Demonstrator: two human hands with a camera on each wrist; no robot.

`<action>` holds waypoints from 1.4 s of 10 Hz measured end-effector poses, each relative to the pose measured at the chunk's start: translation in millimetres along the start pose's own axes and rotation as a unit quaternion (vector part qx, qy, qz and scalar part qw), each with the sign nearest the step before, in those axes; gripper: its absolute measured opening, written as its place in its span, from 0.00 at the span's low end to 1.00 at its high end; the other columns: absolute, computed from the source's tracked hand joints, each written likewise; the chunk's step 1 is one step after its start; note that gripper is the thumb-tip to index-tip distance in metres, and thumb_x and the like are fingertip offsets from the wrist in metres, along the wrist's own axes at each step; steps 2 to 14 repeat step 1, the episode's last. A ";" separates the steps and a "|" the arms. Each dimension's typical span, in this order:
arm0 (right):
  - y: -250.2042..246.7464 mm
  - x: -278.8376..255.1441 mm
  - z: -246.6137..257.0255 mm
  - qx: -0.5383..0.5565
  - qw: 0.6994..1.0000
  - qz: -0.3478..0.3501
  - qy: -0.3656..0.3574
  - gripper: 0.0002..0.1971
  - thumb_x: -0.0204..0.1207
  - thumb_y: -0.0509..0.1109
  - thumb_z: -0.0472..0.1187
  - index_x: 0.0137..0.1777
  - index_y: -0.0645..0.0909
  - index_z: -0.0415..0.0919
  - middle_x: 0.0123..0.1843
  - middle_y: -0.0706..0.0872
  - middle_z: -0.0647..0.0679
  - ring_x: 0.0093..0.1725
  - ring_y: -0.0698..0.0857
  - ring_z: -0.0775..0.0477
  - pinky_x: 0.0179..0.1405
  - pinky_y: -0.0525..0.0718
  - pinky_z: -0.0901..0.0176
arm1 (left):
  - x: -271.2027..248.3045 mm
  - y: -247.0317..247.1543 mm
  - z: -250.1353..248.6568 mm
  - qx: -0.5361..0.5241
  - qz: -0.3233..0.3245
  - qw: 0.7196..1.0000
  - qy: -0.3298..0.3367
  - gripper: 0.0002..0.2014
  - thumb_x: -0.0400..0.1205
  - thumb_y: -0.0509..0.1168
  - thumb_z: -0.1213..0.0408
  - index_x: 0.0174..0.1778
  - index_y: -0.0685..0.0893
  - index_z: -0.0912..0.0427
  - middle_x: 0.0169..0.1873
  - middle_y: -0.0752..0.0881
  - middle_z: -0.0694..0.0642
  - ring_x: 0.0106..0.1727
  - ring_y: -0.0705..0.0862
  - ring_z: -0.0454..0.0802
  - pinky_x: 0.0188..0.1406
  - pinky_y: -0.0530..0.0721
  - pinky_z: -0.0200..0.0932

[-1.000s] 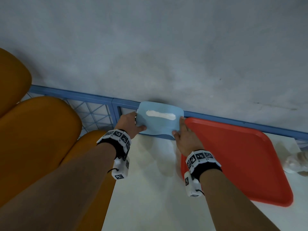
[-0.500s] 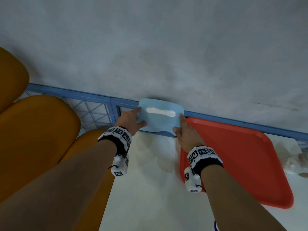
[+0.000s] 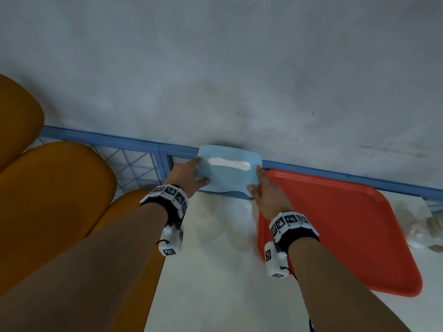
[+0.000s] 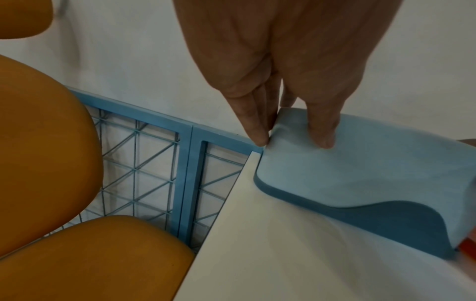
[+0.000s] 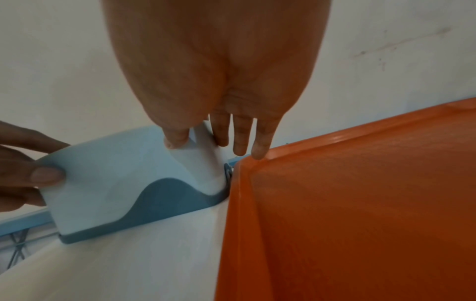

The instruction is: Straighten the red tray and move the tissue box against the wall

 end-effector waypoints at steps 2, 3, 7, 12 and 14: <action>-1.2 -2.0 1.9 0.013 1.000 0.001 0.004 0.39 0.81 0.63 0.57 0.84 0.42 0.54 0.70 0.79 0.36 0.66 0.80 0.34 0.65 0.79 0.42 | -2.3 -3.9 -1.1 -0.004 0.015 1.000 0.000 0.48 0.69 0.80 0.51 0.81 0.59 0.49 0.70 0.80 0.62 0.69 0.78 0.62 0.70 0.79 0.58; -1.2 -2.0 1.9 0.013 1.000 0.001 0.004 0.39 0.81 0.63 0.57 0.84 0.42 0.54 0.70 0.79 0.36 0.66 0.80 0.34 0.65 0.79 0.42 | -2.3 -3.9 -1.1 -0.004 0.015 1.000 0.000 0.48 0.69 0.80 0.51 0.81 0.59 0.49 0.70 0.80 0.62 0.69 0.78 0.62 0.70 0.79 0.58; -1.2 -2.0 1.9 0.013 1.000 0.001 0.004 0.39 0.81 0.63 0.57 0.84 0.42 0.54 0.70 0.79 0.36 0.66 0.80 0.34 0.65 0.79 0.42 | -2.3 -3.9 -1.1 -0.004 0.015 1.000 0.000 0.48 0.69 0.80 0.51 0.81 0.59 0.49 0.70 0.80 0.62 0.69 0.78 0.62 0.70 0.79 0.58; -1.2 -2.0 1.9 0.013 1.000 0.001 0.004 0.39 0.81 0.63 0.57 0.84 0.42 0.54 0.70 0.79 0.36 0.66 0.80 0.34 0.65 0.79 0.42 | -2.3 -3.9 -1.1 -0.004 0.015 1.000 0.000 0.48 0.69 0.80 0.51 0.81 0.59 0.49 0.70 0.80 0.62 0.69 0.78 0.62 0.70 0.79 0.58; -1.2 -2.0 1.9 0.013 1.000 0.001 0.004 0.39 0.81 0.63 0.57 0.84 0.42 0.54 0.70 0.79 0.36 0.66 0.80 0.34 0.65 0.79 0.42 | -2.3 -3.9 -1.1 -0.004 0.015 1.000 0.000 0.48 0.69 0.80 0.51 0.81 0.59 0.49 0.70 0.80 0.62 0.69 0.78 0.62 0.70 0.79 0.58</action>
Point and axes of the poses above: each hand's wrist, its own x-axis towards the middle knuckle, its own y-axis out of the palm, z = x × y, the point moved 6 cm from there along x, towards the middle knuckle
